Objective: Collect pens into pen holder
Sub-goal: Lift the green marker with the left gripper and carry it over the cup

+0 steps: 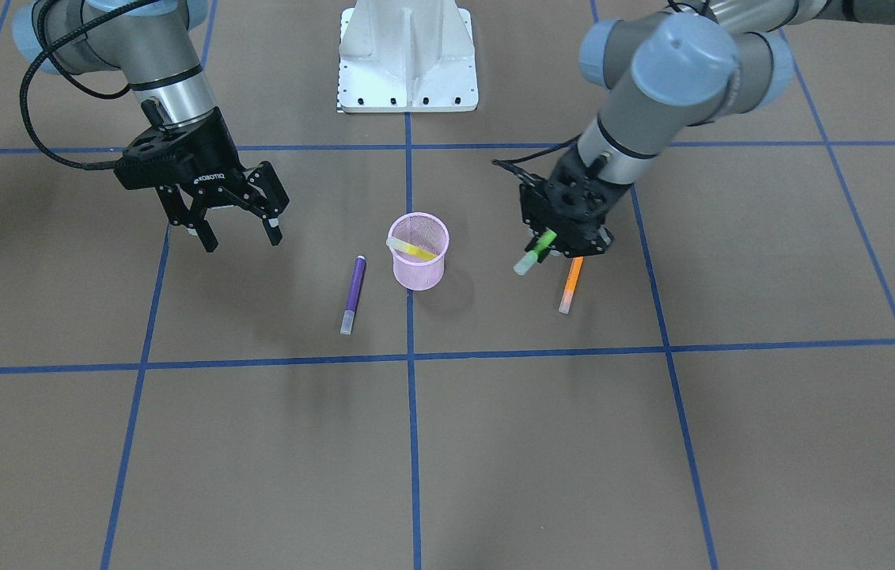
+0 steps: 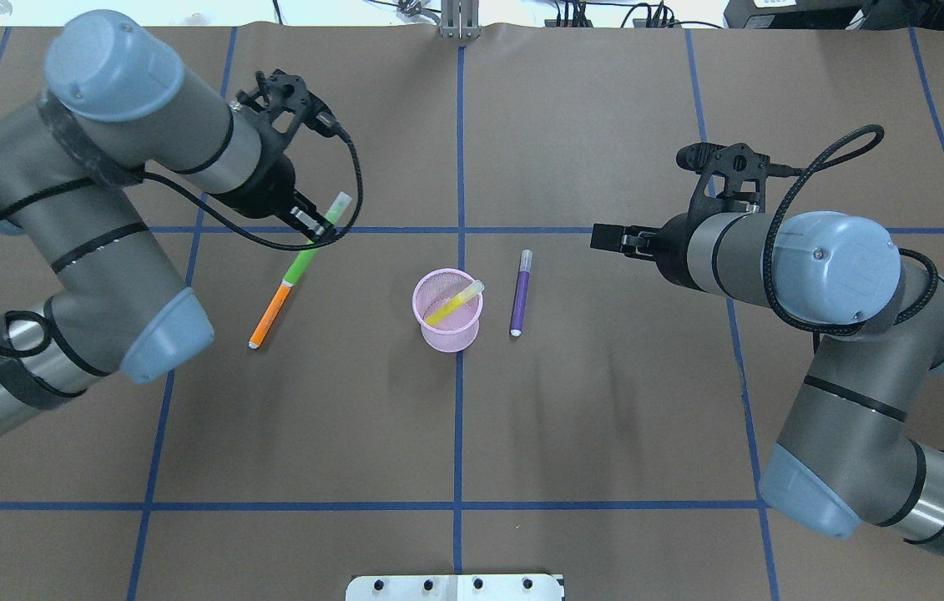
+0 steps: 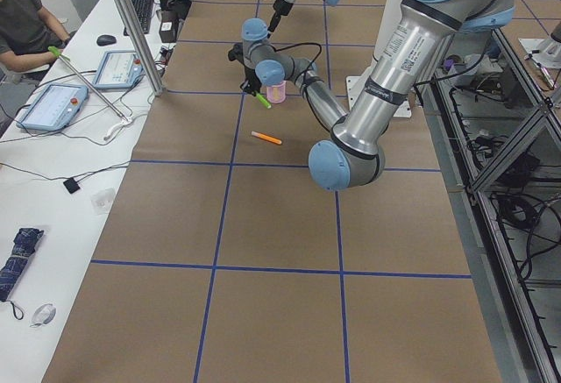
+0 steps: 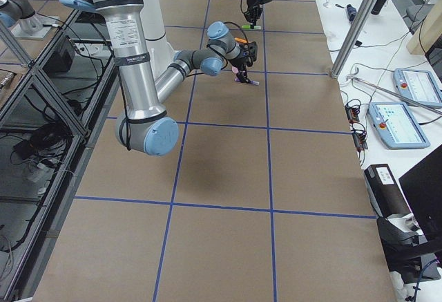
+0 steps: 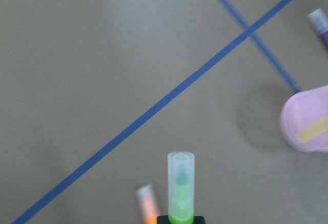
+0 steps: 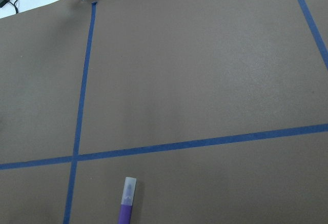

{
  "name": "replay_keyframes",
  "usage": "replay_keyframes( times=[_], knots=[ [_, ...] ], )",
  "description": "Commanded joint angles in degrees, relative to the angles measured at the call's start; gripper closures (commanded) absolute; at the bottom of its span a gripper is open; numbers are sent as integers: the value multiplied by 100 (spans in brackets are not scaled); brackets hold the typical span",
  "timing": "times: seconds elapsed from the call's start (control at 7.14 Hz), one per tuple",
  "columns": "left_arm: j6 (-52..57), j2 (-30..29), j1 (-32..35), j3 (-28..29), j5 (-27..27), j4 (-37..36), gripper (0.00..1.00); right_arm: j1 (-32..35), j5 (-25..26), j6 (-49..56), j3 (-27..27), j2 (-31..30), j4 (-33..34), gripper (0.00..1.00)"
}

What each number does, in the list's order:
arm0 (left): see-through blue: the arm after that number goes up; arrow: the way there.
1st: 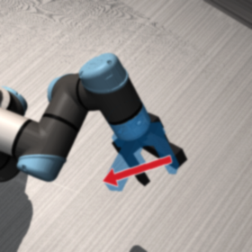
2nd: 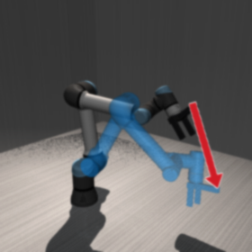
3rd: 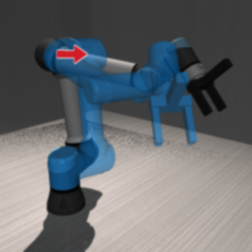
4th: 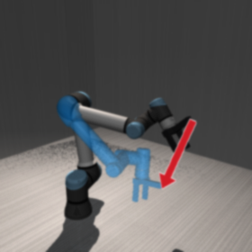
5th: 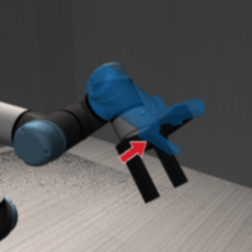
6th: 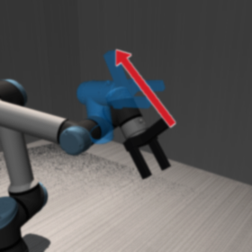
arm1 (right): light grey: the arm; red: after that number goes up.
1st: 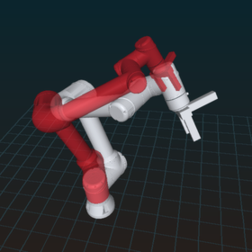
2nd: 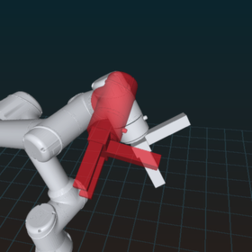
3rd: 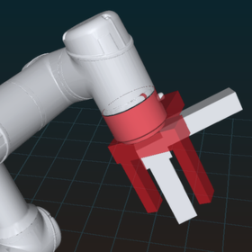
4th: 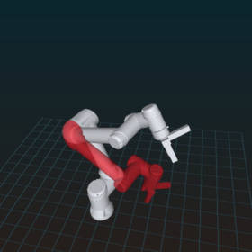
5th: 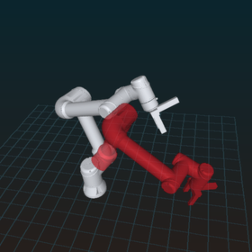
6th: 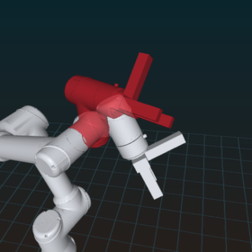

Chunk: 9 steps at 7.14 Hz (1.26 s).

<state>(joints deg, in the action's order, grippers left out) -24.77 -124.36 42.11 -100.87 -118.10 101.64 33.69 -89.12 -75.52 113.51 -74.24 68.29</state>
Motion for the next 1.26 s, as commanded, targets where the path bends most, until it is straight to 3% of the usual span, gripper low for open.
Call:
replay_keyframes(
  times=[0.0,0.42,0.56,0.7,1.12],
  knots=[
    [-1669,-509,-894,-65,1373,57,100,33,17,81,-57,-20,0,1],
    [-3574,-659,-1213,93,1789,66,100,33,17,81,-58,-21,0,1],
    [-3988,-930,-1518,328,2400,92,100,33,26,81,-58,-21,0,1],
    [-4009,-1167,-1530,496,2458,84,100,33,26,81,-66,-21,0,1],
    [-3992,-1117,-1408,463,2485,75,100,24,52,81,-101,-21,0,1]
  ],
)
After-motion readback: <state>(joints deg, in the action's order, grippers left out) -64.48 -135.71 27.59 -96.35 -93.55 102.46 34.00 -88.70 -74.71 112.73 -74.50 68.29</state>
